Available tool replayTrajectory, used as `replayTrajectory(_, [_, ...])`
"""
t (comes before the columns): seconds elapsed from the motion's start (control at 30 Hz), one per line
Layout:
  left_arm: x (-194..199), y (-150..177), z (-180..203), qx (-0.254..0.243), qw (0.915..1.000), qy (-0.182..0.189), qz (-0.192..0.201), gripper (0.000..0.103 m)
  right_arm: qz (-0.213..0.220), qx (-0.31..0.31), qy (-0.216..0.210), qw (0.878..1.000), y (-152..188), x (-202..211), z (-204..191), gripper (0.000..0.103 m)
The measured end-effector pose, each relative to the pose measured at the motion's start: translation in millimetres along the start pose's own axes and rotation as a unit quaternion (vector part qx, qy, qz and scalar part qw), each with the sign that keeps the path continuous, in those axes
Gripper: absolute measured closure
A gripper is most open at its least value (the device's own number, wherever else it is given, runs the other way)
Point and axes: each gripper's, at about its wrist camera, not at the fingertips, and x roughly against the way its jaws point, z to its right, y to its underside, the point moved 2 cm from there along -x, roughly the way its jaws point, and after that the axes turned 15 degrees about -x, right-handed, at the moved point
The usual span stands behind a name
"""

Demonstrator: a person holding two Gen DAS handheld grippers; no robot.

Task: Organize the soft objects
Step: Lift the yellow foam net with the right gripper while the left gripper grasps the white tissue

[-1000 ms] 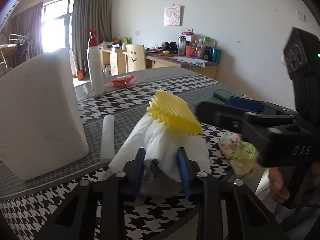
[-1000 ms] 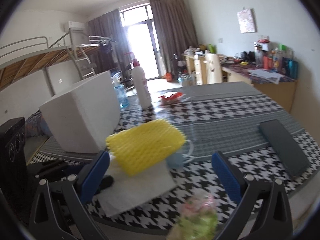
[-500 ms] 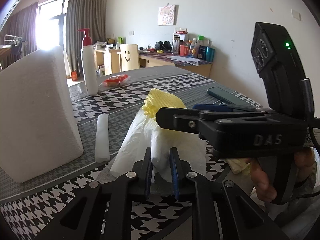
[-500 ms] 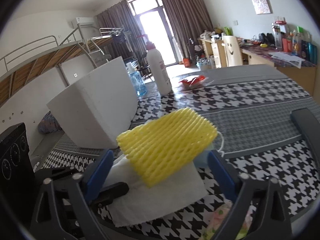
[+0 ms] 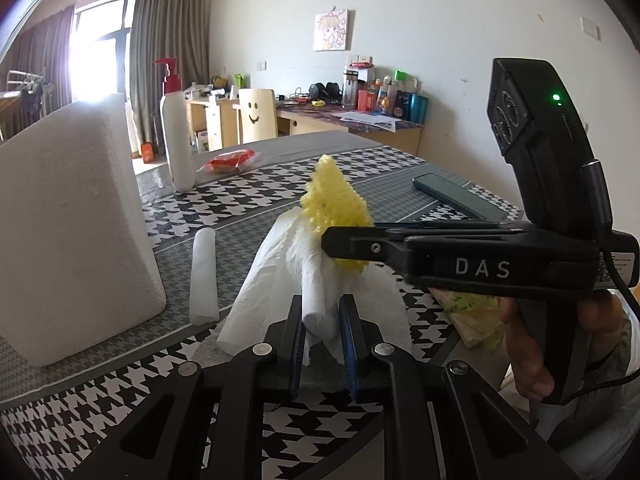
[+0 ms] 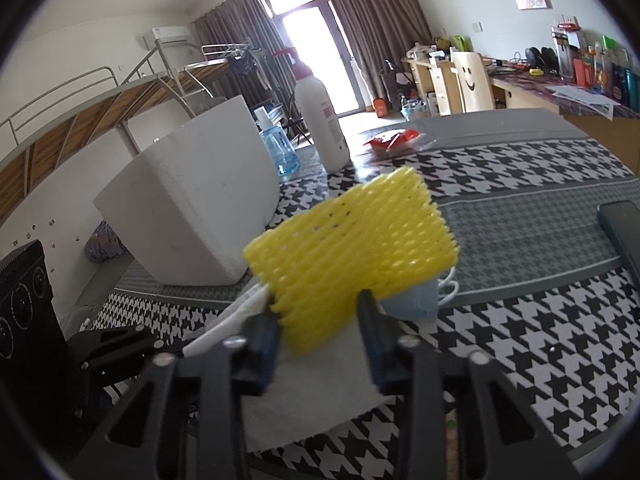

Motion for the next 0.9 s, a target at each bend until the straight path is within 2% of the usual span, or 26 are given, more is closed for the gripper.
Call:
replayTrajectory(0.07, [1.2,0.6,-1.6,0.002,1.0000,0.000,0.002,0.085,0.005,0.000,0.003,1.000,-0.5,4.2,0.1,0.073])
replayTrajectory(0.13, [4.8,-0.2,-1.7,0.003,1.0000,-0.002,0.007,0.090,0.013,0.002,0.006,1.000,-1.4,9.7,-0.4,0.081])
replayTrajectory(0.2, [9.7,-1.6,-1.8,0.005,0.9999,-0.005,0.015,0.091,0.025,0.003,0.008,1.000,-2.7,16.8,-1.2,0.083])
replayTrajectory(0.43, [26.4,-11.9,-3.9,0.005,0.9992,-0.008,0.038,0.097,0.060,0.007,0.020,0.998,-7.0,39.4,-3.9,0.086])
replayTrajectory(0.73, [25.2,-15.3,-3.3,0.004,0.9994,-0.017,0.030,0.098,0.077,0.006,0.027,0.997,-4.5,48.3,3.2,0.086])
replayTrajectory(0.83, [21.1,-15.2,-4.8,0.005,0.9996,-0.020,0.022,0.094,0.079,0.005,0.027,0.996,-4.8,49.6,5.0,0.086])
replayTrajectory(0.9, [18.6,-15.4,-3.6,0.001,0.9995,-0.029,0.014,0.072,0.080,0.004,0.028,0.996,-3.8,50.0,5.3,0.086])
